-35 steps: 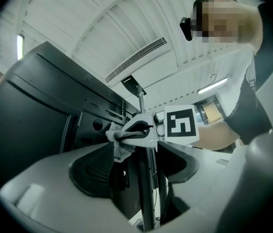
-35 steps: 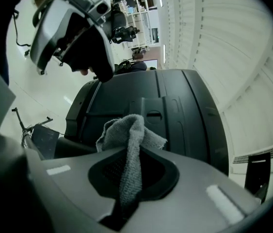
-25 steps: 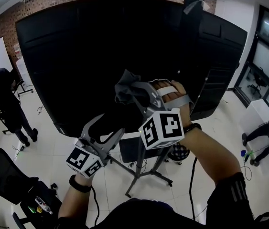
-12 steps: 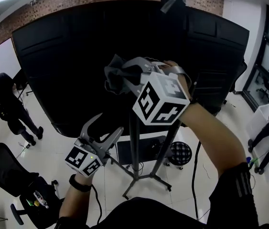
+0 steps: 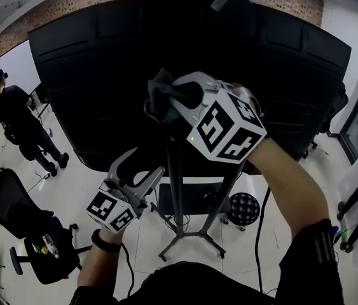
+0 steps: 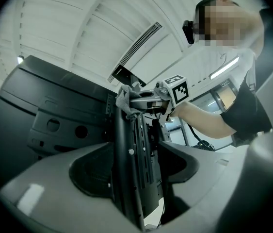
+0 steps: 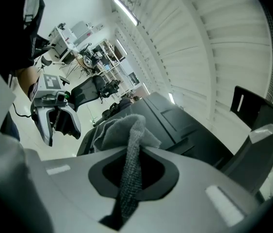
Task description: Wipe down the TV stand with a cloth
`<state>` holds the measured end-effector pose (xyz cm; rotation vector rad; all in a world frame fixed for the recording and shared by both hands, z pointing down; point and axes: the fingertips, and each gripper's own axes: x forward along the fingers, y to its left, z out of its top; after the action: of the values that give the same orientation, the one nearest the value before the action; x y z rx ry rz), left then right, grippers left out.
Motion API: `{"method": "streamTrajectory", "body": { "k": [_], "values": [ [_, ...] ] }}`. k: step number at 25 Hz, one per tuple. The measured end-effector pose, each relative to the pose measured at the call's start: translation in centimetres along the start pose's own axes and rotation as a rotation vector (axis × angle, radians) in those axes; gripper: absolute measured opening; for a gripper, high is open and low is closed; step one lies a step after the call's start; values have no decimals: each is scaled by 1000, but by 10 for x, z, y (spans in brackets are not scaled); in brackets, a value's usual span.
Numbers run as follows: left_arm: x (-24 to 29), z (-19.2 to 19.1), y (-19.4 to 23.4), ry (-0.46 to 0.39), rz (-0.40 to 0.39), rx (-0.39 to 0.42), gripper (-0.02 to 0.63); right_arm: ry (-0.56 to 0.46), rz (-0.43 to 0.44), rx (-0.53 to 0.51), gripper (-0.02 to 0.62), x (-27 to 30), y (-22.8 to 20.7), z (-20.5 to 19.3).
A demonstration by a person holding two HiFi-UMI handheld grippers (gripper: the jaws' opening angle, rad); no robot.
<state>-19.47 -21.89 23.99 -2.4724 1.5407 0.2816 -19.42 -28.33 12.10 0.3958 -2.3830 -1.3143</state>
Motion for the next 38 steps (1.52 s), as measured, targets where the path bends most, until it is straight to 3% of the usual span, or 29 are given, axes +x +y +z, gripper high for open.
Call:
{"method": "streamTrajectory", "body": {
  "k": [8,20,24,31,38],
  "values": [
    [2,-20,-11,43,75,-7,307,-79,-116,-113,15,-11,18,-22],
    [-4,-47,-9,94,149,-46,307,-104,-92,-183,15,4,83,-49],
    [-10,-59,-7,113,153,-76,307,-98,-75,-203,15,12,111,-57],
    [-17,-86,-10,157,122,-103,307,-88,-169,-250,15,12,126,-64],
    [-28,-110,-19,195,68,-139,307,-9,-109,-217,15,29,173,-90]
  ]
}}
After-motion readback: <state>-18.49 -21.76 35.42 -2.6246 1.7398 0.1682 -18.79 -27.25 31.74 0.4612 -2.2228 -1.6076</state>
